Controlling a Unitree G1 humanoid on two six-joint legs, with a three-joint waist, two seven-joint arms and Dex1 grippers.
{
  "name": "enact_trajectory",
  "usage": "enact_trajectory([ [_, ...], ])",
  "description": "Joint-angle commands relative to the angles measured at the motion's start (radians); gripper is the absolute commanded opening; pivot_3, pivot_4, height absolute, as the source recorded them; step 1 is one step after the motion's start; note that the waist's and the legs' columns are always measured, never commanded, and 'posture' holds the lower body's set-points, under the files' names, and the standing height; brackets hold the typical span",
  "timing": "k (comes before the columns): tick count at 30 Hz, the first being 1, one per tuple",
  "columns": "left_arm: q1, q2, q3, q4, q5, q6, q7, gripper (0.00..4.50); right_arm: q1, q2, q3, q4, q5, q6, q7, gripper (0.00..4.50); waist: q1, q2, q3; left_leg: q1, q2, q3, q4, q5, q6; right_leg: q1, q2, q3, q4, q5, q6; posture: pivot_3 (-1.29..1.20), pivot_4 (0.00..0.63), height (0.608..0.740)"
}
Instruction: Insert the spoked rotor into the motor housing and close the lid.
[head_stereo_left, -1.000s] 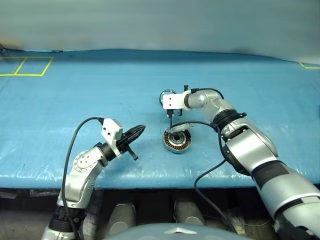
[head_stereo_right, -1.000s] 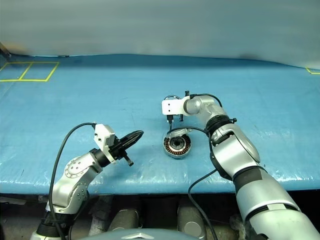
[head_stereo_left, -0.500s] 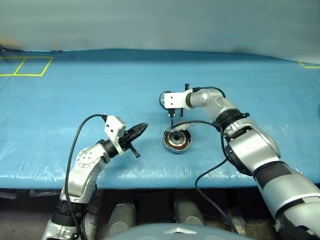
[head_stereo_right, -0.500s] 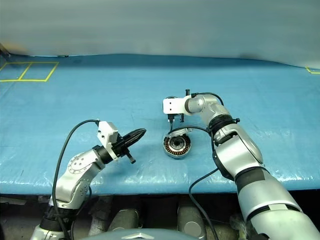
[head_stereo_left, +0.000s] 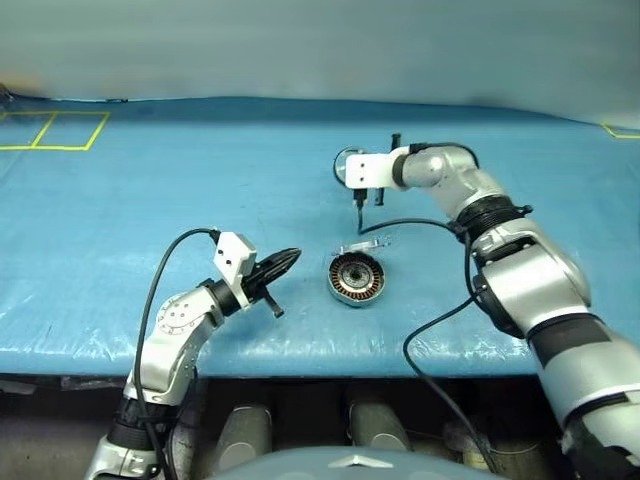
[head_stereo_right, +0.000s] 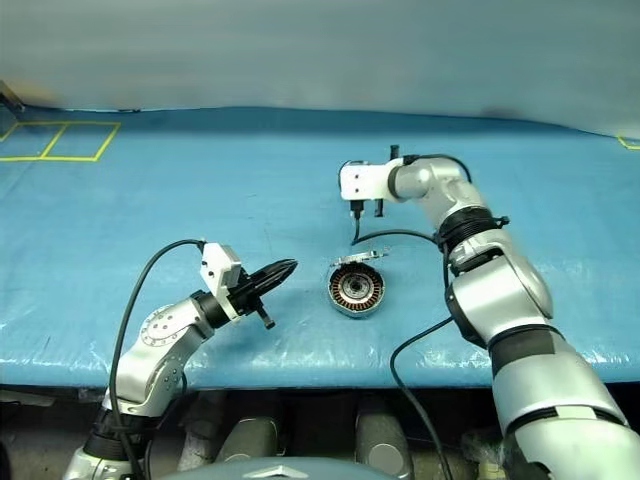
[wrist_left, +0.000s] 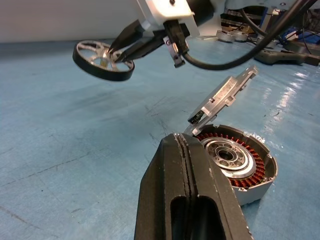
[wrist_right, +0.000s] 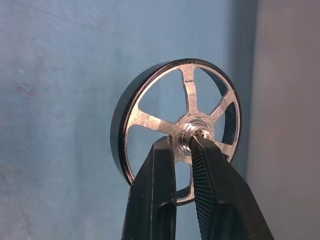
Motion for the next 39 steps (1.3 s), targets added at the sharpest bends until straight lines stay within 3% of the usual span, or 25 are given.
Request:
enact_trajectory([
  [1,-0.014,0.0,-0.007,-0.006,0.0,-0.01,-0.014,0.0,-0.001,-0.075,-0.067,-0.031,0.038,0.023,-0.027,0.15,0.0,0.0,0.0,0.0,0.0,0.0,0.0,0.0,0.0,0.0,0.0,0.0,0.0,0.0,0.0,0.0,0.15,0.74],
  [5,-0.024,0.001,-0.012,0.003,-0.003,-0.013,-0.029,0.0,0.138,-0.201,-0.16,-0.226,0.118,0.064,0.031,0.15,0.005,0.0,0.0,-0.001,0.0,0.0,0.0,0.0,0.0,0.0,0.0,0.0,-0.001,0.0,0.0,0.0,0.15,0.74],
  [10,-0.059,-0.002,-0.017,0.044,0.0,-0.014,-0.046,0.0,0.551,-0.374,-0.296,-0.8,0.234,0.239,0.19,0.15,0.018,0.001,0.0,-0.001,0.0,0.001,0.0,-0.001,0.002,0.0,0.0,0.0,-0.002,0.0,0.0,0.0,0.15,0.74],
  [14,-0.099,0.0,-0.034,0.074,0.003,-0.018,-0.081,0.0,0.84,-0.474,-0.403,-1.148,0.288,0.4,0.28,0.15,0.019,0.004,0.0,-0.002,0.0,0.002,0.002,-0.001,0.002,0.0,0.0,0.001,-0.001,0.0,0.001,0.0,0.15,0.74],
  [19,-0.149,-0.005,-0.043,0.124,0.008,-0.022,-0.105,0.0,1.085,-0.493,-0.503,-1.403,0.37,0.554,0.329,0.15,0.019,0.004,0.0,0.004,0.001,0.002,0.005,-0.001,0.002,0.006,0.001,0.001,-0.001,0.0,0.002,0.0,0.15,0.74],
  [27,-0.163,-0.008,-0.053,0.141,0.015,-0.022,-0.121,0.0,1.235,-0.503,-0.496,-1.568,0.45,0.696,0.409,0.15,0.026,0.003,0.001,0.006,0.001,0.002,0.018,-0.002,0.004,0.014,0.001,0.001,-0.002,-0.003,0.007,0.0,0.15,0.74],
  [36,-0.154,-0.01,-0.05,0.143,0.032,-0.029,-0.118,0.0,1.233,-0.482,-0.52,-1.59,0.471,0.705,0.36,0.15,0.027,0.003,0.001,0.005,0.001,0.001,0.018,-0.002,0.004,0.014,0.001,0.001,-0.002,-0.003,0.007,0.0,0.15,0.74],
  [39,-0.159,-0.018,-0.046,0.152,0.036,-0.041,-0.112,0.0,1.222,-0.488,-0.506,-1.572,0.469,0.7,0.361,1.2,0.028,0.003,0.001,0.004,0.001,0.001,0.018,-0.003,0.005,0.014,0.001,0.001,-0.003,0.0,0.012,0.0,0.15,0.74],
])
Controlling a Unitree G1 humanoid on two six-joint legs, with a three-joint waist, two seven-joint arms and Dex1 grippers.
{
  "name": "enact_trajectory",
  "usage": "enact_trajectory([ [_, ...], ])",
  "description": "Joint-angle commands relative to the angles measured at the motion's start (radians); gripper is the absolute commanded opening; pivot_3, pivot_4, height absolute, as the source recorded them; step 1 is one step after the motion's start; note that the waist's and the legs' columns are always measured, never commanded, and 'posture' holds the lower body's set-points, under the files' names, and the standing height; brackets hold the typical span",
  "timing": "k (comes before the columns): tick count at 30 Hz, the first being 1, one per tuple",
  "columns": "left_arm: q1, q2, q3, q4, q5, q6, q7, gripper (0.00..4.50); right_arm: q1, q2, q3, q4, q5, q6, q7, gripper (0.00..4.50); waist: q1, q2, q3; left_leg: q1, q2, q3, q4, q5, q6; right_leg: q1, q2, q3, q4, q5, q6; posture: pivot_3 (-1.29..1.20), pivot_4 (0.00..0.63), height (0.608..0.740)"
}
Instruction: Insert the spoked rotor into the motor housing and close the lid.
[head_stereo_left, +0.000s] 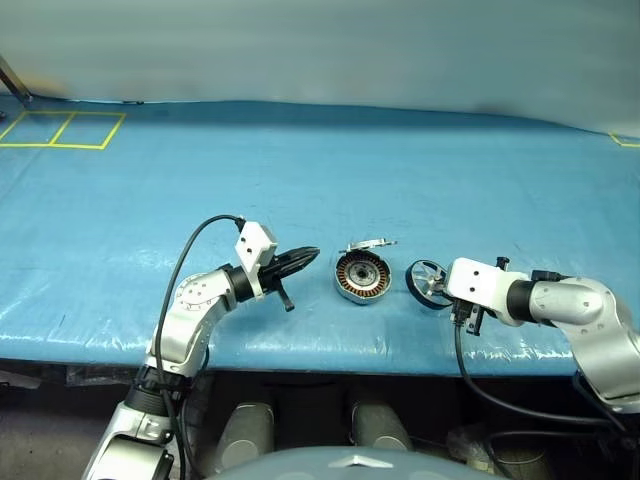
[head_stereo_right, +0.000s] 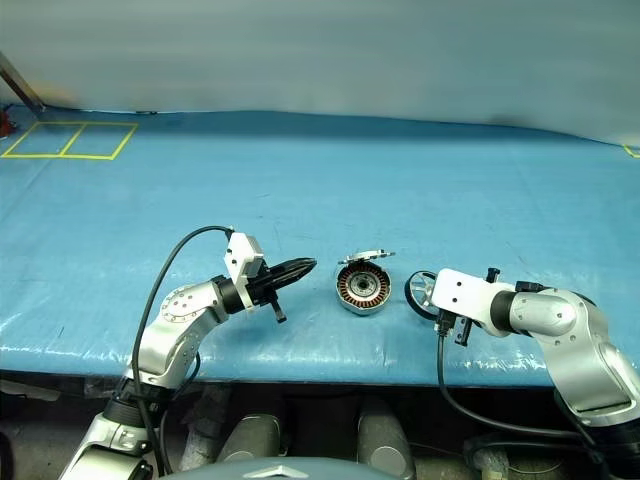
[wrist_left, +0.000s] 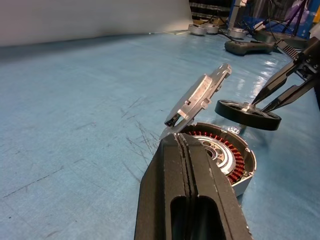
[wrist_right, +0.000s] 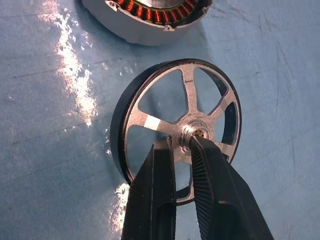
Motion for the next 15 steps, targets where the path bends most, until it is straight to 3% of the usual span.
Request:
enact_trajectory([
  [1,-0.01,-0.012,0.011,0.009,0.005,-0.034,0.005,0.0,-0.025,-0.007,-0.02,-0.014,0.011,-0.012,-0.011,1.55,0.001,0.0,0.0,0.0,0.0,0.0,0.0,0.0,0.0,0.0,0.0,0.0,0.0,0.0,0.0,0.0,0.15,0.74],
  [4,-0.009,-0.015,0.007,0.01,0.002,-0.037,-0.001,0.0,-0.024,0.0,0.027,-0.023,-0.014,-0.004,-0.023,2.51,0.004,0.0,0.0,0.0,0.0,0.0,0.0,0.0,0.0,0.0,0.0,0.0,0.0,0.0,0.0,0.0,0.15,0.74],
  [11,-0.002,-0.012,0.008,0.01,0.006,-0.039,-0.001,0.0,-0.039,-0.019,0.008,-0.044,0.013,-0.003,-0.005,2.51,0.005,0.0,0.0,-0.001,0.0,0.0,0.0,0.0,0.0,0.0,0.0,0.0,-0.001,0.0,0.0,0.0,0.15,0.74],
  [15,-0.006,-0.009,0.0,0.017,0.011,-0.041,-0.009,0.0,-0.113,-0.082,0.038,-0.035,-0.017,-0.053,0.034,2.51,0.004,0.0,0.0,-0.001,0.0,0.001,0.0,0.0,0.0,-0.001,0.0,0.0,-0.001,0.0,0.0,0.0,0.15,0.74],
])
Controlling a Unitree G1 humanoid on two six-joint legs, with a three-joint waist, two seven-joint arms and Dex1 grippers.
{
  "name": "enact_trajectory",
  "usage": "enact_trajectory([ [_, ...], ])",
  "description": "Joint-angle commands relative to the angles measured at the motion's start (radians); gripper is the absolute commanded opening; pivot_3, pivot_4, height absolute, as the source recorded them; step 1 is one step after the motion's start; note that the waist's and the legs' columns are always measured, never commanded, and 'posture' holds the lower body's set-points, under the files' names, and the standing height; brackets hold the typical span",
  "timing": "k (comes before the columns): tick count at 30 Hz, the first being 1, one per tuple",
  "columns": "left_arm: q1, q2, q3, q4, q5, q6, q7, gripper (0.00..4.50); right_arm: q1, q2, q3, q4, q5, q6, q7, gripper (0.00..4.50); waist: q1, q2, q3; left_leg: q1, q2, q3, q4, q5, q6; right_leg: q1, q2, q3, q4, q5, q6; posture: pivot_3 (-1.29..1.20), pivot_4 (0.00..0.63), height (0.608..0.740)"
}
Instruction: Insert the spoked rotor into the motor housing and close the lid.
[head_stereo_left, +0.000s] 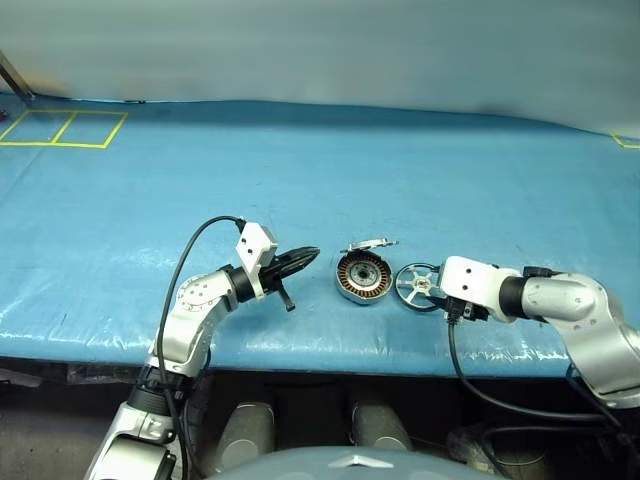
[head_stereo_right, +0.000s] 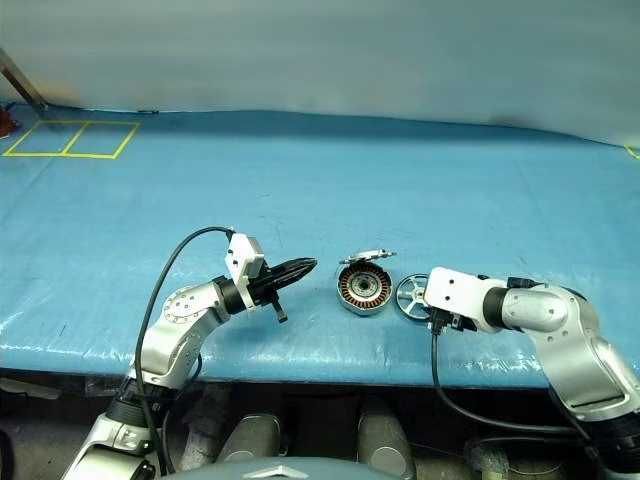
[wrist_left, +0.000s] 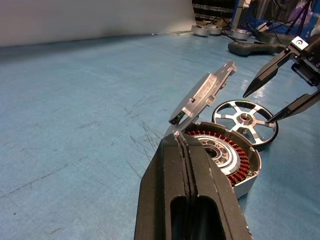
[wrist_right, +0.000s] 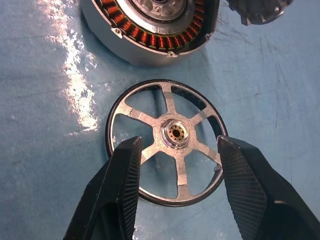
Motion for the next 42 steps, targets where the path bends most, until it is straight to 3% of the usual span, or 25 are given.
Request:
enact_trajectory([
  [1,-0.007,0.0,0.0,-0.005,0.004,-0.021,-0.01,0.0,-0.064,-0.045,-0.001,-0.031,-0.008,-0.037,0.032,2.51,-0.001,0.0,0.0,0.0,0.0,0.0,0.0,0.0,0.0,0.0,0.0,0.0,0.0,0.0,0.0,0.0,0.15,0.74],
  [9,-0.012,-0.009,-0.003,0.004,0.002,-0.018,-0.019,0.0,-0.223,-0.041,0.163,0.053,-0.017,-0.068,0.163,2.51,-0.001,-0.001,0.001,-0.001,0.0,0.0,0.0,-0.001,0.001,-0.001,-0.001,-0.001,-0.001,0.0,0.0,0.0,0.15,0.74],
  [17,0.007,-0.02,-0.001,-0.01,-0.006,-0.011,-0.01,0.0,-0.345,-0.02,0.205,0.182,0.009,-0.001,0.24,2.51,0.002,-0.002,0.001,-0.002,0.0,-0.001,-0.001,-0.001,0.002,-0.001,-0.001,-0.001,-0.002,0.003,-0.004,0.0,0.15,0.74],
  [42,0.027,-0.014,-0.017,-0.045,-0.003,-0.002,-0.002,0.0,-0.262,-0.044,0.253,0.241,-0.087,-0.037,0.233,2.51,0.002,-0.002,0.001,-0.003,0.0,0.0,0.0,-0.002,0.002,-0.002,-0.001,-0.001,-0.002,0.003,-0.004,0.0,0.15,0.74],
])
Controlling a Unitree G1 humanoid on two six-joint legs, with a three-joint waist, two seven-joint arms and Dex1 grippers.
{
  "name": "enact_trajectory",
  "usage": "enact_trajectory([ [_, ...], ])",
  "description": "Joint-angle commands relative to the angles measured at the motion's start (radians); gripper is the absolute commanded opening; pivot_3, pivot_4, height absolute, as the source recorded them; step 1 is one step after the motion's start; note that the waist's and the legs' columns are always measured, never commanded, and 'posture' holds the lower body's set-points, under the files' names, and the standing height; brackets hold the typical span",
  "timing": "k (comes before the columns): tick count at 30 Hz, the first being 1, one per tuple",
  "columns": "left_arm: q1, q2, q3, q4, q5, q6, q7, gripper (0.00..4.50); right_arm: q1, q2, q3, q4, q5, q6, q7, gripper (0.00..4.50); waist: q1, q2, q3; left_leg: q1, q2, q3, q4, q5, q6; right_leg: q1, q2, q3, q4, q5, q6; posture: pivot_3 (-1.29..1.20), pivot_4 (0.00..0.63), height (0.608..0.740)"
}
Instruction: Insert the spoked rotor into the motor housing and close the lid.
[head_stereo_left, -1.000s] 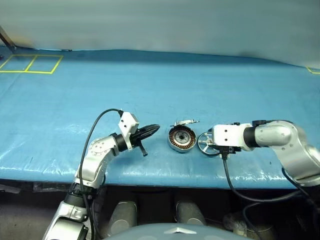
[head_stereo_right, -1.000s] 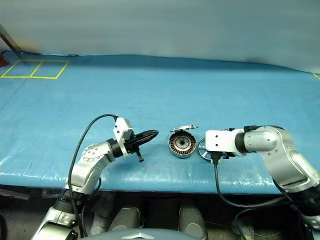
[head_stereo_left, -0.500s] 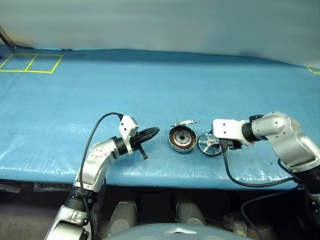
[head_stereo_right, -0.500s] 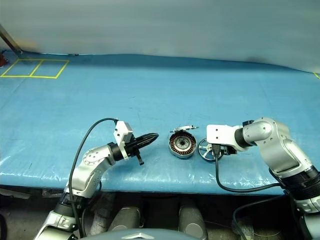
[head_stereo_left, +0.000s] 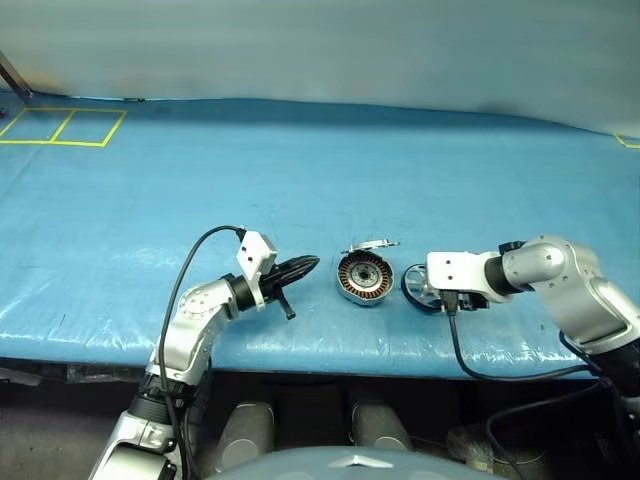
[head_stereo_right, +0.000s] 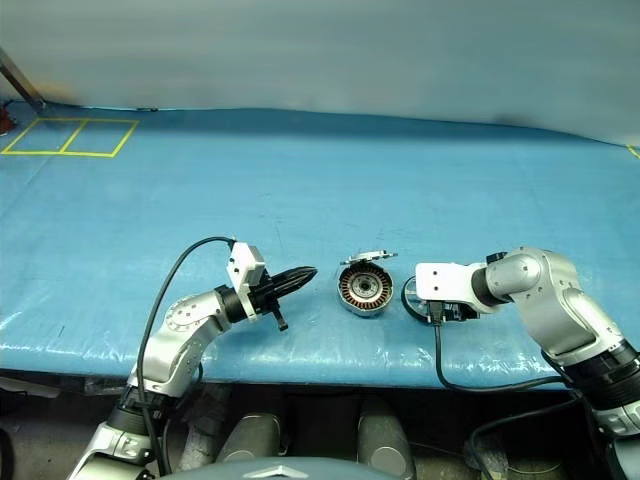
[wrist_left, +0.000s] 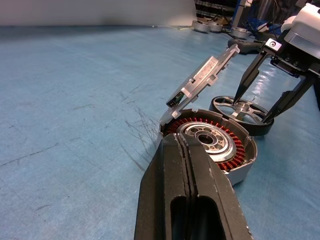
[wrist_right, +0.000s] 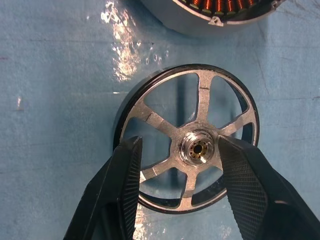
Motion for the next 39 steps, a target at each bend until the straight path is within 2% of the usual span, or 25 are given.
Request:
enact_trajectory([
  [1,-0.015,-0.001,-0.008,-0.048,0.006,-0.008,0.0,0.0,0.018,-0.007,-0.001,0.016,-0.014,-0.009,-0.004,2.51,0.0,0.0,0.0,0.0,0.0,0.0,0.0,0.0,0.0,0.0,0.0,0.0,0.0,0.0,0.0,0.0,0.15,0.74],
  [29,-0.017,0.002,-0.007,-0.002,0.026,-0.053,-0.002,0.0,0.016,0.09,0.013,0.074,-0.011,0.021,-0.016,2.51,-0.005,-0.005,0.0,0.004,0.001,0.0,0.001,0.0,0.0,0.003,0.0,0.0,0.0,-0.002,0.002,0.0,0.15,0.74],
  [33,-0.016,-0.001,-0.004,0.004,0.028,-0.055,-0.005,0.0,0.033,0.099,-0.003,0.058,0.003,0.011,-0.025,1.89,-0.005,-0.007,-0.001,0.005,0.001,0.0,0.001,0.0,0.0,0.004,0.0,0.0,0.0,-0.002,0.003,0.0,0.15,0.74],
  [39,-0.019,0.003,-0.008,0.012,0.029,-0.059,-0.028,0.0,0.097,0.126,-0.066,-0.036,0.047,0.053,-0.063,1.88,-0.004,-0.007,0.0,0.004,0.001,0.0,0.0,0.0,0.0,0.003,0.0,0.0,0.0,-0.002,0.003,0.0,0.15,0.74],
])
